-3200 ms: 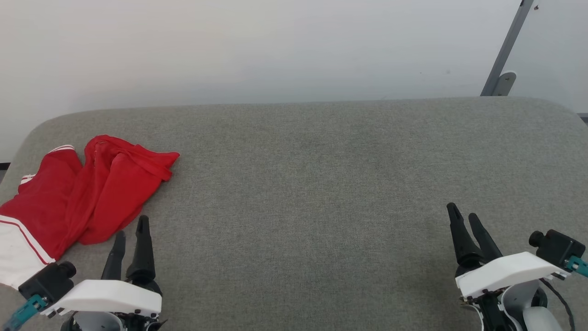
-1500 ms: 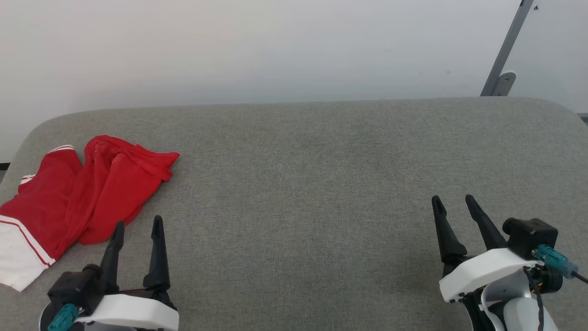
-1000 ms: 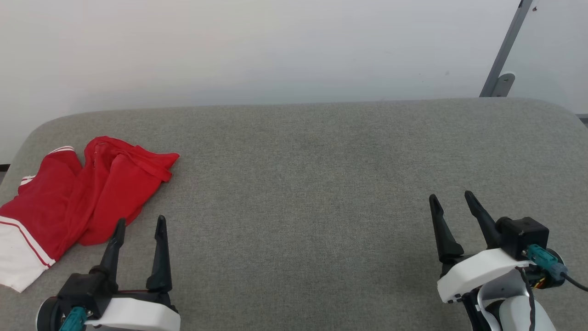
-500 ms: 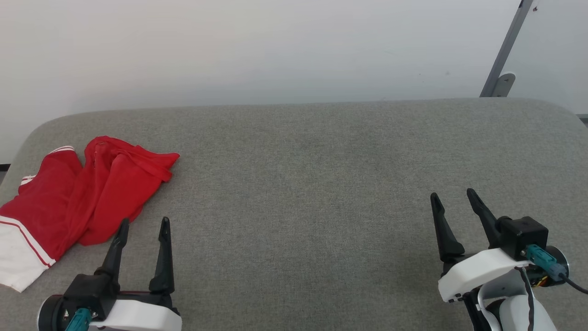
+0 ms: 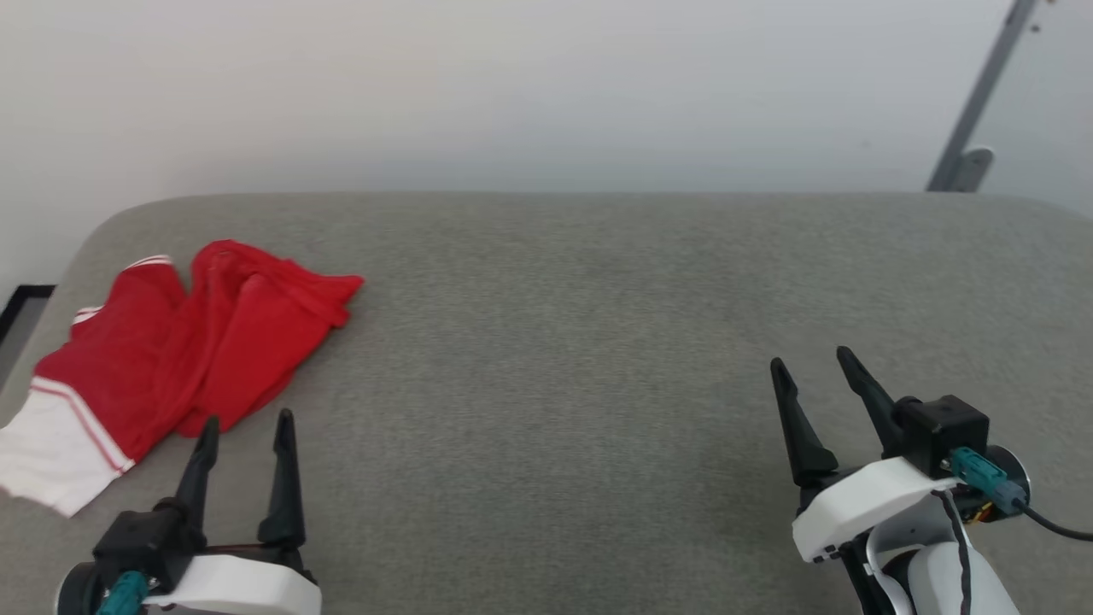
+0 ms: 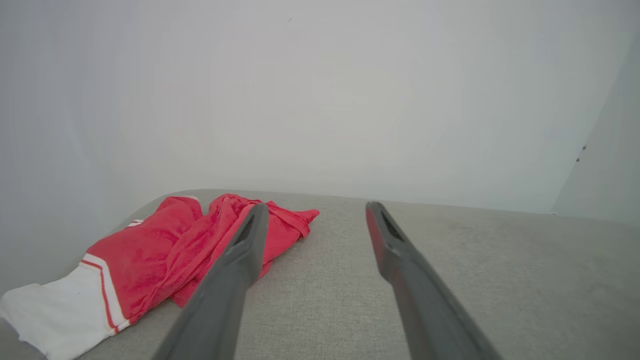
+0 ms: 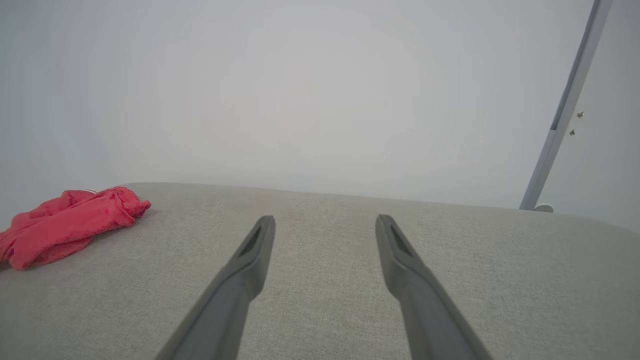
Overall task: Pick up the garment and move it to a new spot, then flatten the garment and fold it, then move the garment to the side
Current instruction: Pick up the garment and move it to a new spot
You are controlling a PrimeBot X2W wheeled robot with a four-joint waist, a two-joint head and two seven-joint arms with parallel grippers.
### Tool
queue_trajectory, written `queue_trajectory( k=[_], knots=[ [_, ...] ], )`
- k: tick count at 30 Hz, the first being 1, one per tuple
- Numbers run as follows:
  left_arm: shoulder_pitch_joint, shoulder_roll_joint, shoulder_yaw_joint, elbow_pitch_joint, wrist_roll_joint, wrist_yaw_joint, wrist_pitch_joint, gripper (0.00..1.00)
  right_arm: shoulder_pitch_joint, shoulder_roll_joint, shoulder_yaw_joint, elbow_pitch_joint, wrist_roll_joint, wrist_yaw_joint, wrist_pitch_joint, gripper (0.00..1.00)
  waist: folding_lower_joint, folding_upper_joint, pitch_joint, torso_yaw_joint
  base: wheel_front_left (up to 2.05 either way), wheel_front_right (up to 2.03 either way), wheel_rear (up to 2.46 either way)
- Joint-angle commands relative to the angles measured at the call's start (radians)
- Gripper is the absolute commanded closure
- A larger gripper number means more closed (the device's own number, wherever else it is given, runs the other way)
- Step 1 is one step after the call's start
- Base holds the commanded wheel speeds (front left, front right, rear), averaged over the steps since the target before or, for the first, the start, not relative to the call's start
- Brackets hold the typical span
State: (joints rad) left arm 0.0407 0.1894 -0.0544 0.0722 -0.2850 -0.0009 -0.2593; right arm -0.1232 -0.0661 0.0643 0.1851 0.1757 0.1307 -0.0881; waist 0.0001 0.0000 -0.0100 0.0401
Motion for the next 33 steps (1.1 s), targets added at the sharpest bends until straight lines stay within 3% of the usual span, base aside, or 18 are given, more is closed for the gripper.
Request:
queue_trajectory(
  k=[1, 20, 33],
  knots=[
    [-0.007, 0.006, 0.01, 0.003, -0.007, 0.005, 0.004, 0.0, -0.012, -0.005, 0.011, 0.001, 0.007, 0.0, 0.004, 0.0, -0.0001, 0.0, -0.005, 0.026, 0.0, 0.0, 0.0],
    [0.028, 0.035, 0.085, -0.011, -0.064, 0.062, 0.066, 0.0, -0.06, -0.005, 0.113, 0.043, 0.032, 0.0, 0.001, 0.0, -0.0001, 0.0, -0.03, 0.284, 0.0, 0.0, 0.0],
    [0.016, 0.033, 0.099, -0.019, -0.093, 0.084, 0.08, 0.0, -0.091, 0.003, 0.151, 0.067, 0.052, 0.0, -0.005, 0.0, -0.0001, 0.0, -0.017, 0.397, 0.0, 0.0, 0.0]
  ],
)
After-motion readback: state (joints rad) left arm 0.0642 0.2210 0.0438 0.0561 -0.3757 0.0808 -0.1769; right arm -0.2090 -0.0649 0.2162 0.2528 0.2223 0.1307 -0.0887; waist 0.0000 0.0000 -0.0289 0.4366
